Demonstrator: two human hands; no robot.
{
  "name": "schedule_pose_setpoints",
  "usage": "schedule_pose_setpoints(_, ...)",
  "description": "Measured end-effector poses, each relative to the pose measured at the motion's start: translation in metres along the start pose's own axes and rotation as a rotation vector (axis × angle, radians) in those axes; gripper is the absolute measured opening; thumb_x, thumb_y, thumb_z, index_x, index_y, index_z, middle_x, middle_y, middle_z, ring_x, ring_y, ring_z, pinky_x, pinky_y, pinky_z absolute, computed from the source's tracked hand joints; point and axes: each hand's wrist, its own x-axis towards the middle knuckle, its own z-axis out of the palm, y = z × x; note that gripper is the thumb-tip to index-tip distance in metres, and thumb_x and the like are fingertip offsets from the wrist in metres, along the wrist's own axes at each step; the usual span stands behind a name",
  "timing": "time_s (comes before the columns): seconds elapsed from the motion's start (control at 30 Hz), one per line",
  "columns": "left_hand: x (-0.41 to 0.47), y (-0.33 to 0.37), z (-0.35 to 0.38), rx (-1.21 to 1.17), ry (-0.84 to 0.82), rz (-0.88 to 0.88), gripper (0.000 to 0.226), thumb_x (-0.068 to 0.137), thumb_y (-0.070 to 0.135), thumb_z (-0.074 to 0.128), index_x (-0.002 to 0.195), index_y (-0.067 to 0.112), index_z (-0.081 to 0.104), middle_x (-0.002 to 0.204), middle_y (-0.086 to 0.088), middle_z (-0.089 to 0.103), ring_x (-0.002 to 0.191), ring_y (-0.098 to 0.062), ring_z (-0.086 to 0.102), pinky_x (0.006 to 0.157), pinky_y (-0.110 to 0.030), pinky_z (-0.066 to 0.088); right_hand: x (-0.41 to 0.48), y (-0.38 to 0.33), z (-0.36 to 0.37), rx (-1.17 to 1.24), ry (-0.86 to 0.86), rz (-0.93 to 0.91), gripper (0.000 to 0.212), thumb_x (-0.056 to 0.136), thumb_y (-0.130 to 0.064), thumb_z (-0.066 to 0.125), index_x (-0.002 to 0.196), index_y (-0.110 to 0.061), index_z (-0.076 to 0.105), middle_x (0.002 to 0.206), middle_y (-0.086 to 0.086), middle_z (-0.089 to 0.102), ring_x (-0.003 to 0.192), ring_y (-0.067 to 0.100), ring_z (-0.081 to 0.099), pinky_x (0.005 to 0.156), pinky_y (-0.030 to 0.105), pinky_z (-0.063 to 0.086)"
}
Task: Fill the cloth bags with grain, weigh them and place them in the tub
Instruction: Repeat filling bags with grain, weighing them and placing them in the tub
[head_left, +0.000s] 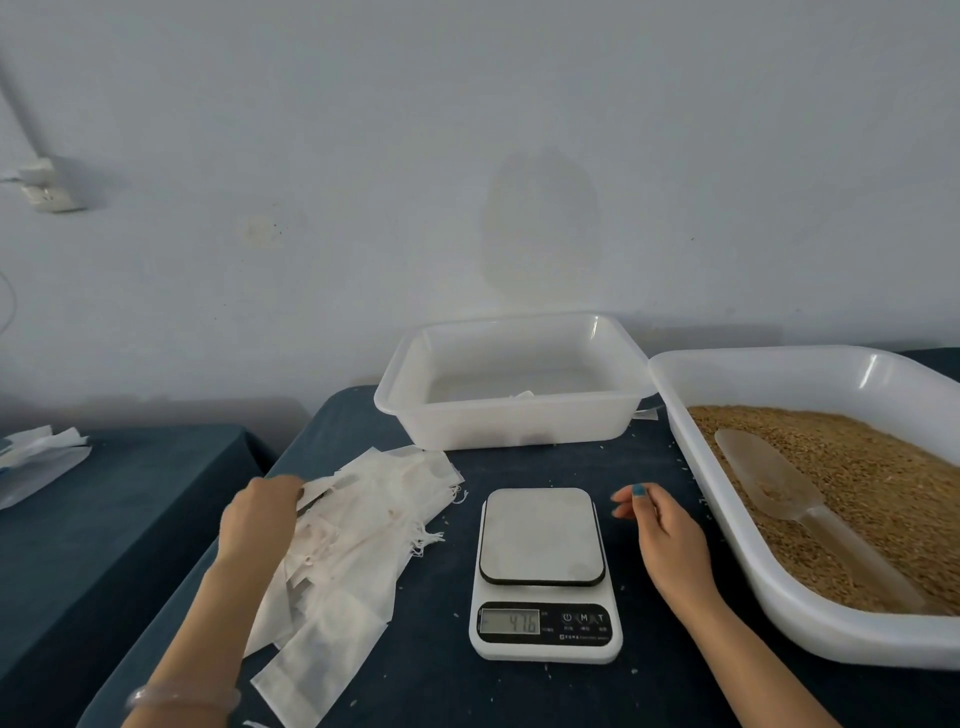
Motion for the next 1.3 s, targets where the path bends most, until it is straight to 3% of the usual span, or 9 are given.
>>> schedule_pose_setpoints(0.23,-0.006,0.046,-0.048,-0.187,0.227,0.03,0.029,0.098,0.032,0.057,0.075,0.015,0.057,0.064,-0.003,0.056,0.06,-0.024,0.053,0.055,-0.03,0.036,0.0,0.0,0.0,0.035,0.001,0.015,0.018,0.101,-0.029,0.048,0.09,-0.033,0.062,0.082,-0.012,0.068,0.08,-0.001,0.062,0.066,0.02,0.04)
schedule_pose_setpoints(0.33,-0.02,0.076,-0.059,-0.497,0.132,0.142,0.023,0.088,0.038,0.07,0.075,0.02,0.065,0.064,0.004,0.068,0.067,-0.018,0.067,0.06,-0.029,0.044,-0.001,-0.002,0.0,0.109,0.017,0.006,0.01,0.097,-0.025,0.056,0.093,-0.032,0.063,0.082,-0.014,0.069,0.08,-0.005,0.062,0.069,0.02,0.042)
schedule_pose_setpoints(0.43,-0.039,0.113,-0.057,-0.752,-0.023,0.2,0.028,0.084,0.04,0.074,0.07,0.02,0.062,0.054,0.01,0.067,0.048,-0.004,0.064,0.05,-0.016,0.041,-0.005,-0.011,-0.001,0.121,-0.001,-0.044,0.011,0.092,-0.021,0.063,0.093,-0.032,0.062,0.086,-0.012,0.068,0.082,0.0,0.063,0.074,0.021,0.047)
schedule_pose_setpoints(0.63,-0.07,0.169,-0.042,-0.946,-0.169,0.233,0.034,0.082,0.044,0.076,0.075,0.018,0.056,0.049,0.011,0.062,0.044,-0.005,0.06,0.044,-0.018,0.043,-0.021,-0.049,0.001,0.156,-0.134,-0.197,0.007,0.09,-0.027,0.066,0.094,-0.031,0.064,0.09,-0.012,0.068,0.084,0.007,0.063,0.07,0.017,0.049)
schedule_pose_setpoints(0.77,-0.091,0.19,-0.041,-0.962,-0.123,0.324,0.027,0.084,0.036,0.074,0.075,0.022,0.053,0.055,0.005,0.064,0.047,-0.007,0.061,0.049,-0.025,0.049,-0.024,-0.079,0.003,0.164,-0.173,-0.225,0.015,0.089,-0.033,0.068,0.101,-0.033,0.059,0.093,-0.024,0.064,0.091,-0.003,0.062,0.071,0.01,0.049)
schedule_pose_setpoints(0.9,-0.101,0.193,-0.044,-0.877,-0.008,0.43,0.022,0.084,0.019,0.071,0.078,0.024,0.05,0.059,0.007,0.058,0.058,-0.011,0.06,0.059,-0.03,0.051,-0.021,-0.088,0.001,0.115,-0.164,-0.104,0.021,0.085,-0.038,0.072,0.098,-0.032,0.056,0.09,-0.016,0.065,0.085,-0.011,0.059,0.068,0.011,0.047)
schedule_pose_setpoints(0.97,-0.105,0.194,-0.046,-0.829,0.034,0.488,0.023,0.083,0.02,0.073,0.083,0.025,0.05,0.059,0.01,0.054,0.058,-0.008,0.055,0.056,-0.023,0.045,-0.02,-0.088,0.0,0.103,-0.165,-0.086,0.017,0.086,-0.038,0.071,0.095,-0.032,0.058,0.089,-0.015,0.065,0.084,-0.011,0.06,0.067,0.012,0.049)
schedule_pose_setpoints(1.07,-0.111,0.193,-0.046,-0.828,0.033,0.553,0.021,0.085,0.024,0.073,0.094,0.023,0.055,0.067,0.012,0.059,0.066,-0.007,0.059,0.063,-0.03,0.053,-0.017,-0.089,-0.001,0.086,-0.165,-0.071,0.012,0.088,-0.035,0.069,0.094,-0.03,0.06,0.087,-0.014,0.066,0.081,-0.001,0.064,0.073,0.018,0.055)
schedule_pose_setpoints(1.3,-0.117,0.183,-0.044,-1.047,0.001,0.422,0.013,0.089,0.014,0.07,0.097,0.023,0.064,0.077,0.013,0.068,0.076,-0.003,0.066,0.068,-0.027,0.059,-0.013,-0.087,-0.01,0.06,-0.173,-0.077,0.013,0.088,-0.033,0.071,0.096,-0.024,0.065,0.086,-0.01,0.068,0.082,0.006,0.066,0.077,0.028,0.057)
